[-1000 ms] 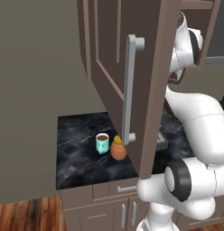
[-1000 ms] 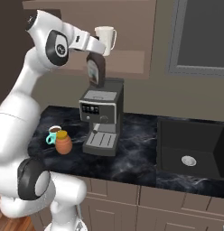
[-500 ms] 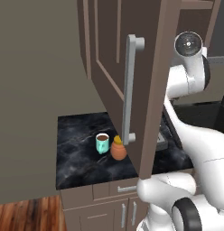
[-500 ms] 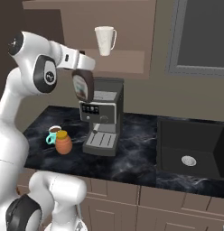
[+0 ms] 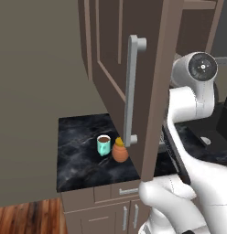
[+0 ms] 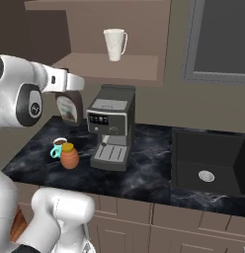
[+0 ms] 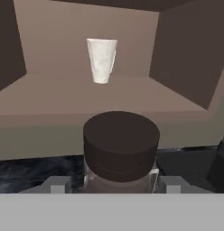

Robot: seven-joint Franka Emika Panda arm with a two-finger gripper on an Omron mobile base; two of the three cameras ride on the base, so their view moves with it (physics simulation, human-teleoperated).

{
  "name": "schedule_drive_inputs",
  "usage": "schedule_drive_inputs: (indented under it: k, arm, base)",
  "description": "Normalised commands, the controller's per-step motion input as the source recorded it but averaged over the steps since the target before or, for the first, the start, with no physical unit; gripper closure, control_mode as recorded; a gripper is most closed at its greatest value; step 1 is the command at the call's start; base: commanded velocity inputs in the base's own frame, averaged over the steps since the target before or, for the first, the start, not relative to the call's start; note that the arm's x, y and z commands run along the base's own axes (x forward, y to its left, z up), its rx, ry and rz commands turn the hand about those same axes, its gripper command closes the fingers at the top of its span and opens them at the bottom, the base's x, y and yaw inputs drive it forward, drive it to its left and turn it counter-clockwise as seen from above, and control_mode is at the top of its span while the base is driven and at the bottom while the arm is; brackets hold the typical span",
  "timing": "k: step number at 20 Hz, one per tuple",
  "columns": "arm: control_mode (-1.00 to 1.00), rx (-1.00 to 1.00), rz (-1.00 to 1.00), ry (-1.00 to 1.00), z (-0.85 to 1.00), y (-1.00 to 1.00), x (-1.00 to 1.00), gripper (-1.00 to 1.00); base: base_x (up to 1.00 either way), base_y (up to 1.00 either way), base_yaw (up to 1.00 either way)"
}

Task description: Pick the syrup bottle and honey bottle from the cabinet and place them next to the mug.

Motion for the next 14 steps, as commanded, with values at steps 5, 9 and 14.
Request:
schedule_drive_inputs:
  k: [5, 9, 14]
  arm:
    - [-1.0, -0.05, 0.19, 0.0, -0.14, 0.74, -0.51, 1.0]
    - [-1.0, -0.03, 0.17, 0.0, -0.18, 0.49, -0.49, 1.0]
    - [-1.0, -0.04, 0.15, 0.0, -0.19, 0.33, -0.34, 1.0]
  base:
    - [0.0, 0.0, 0.0]
    - [0.0, 0.0, 0.0]
    - [0.0, 0.0, 0.0]
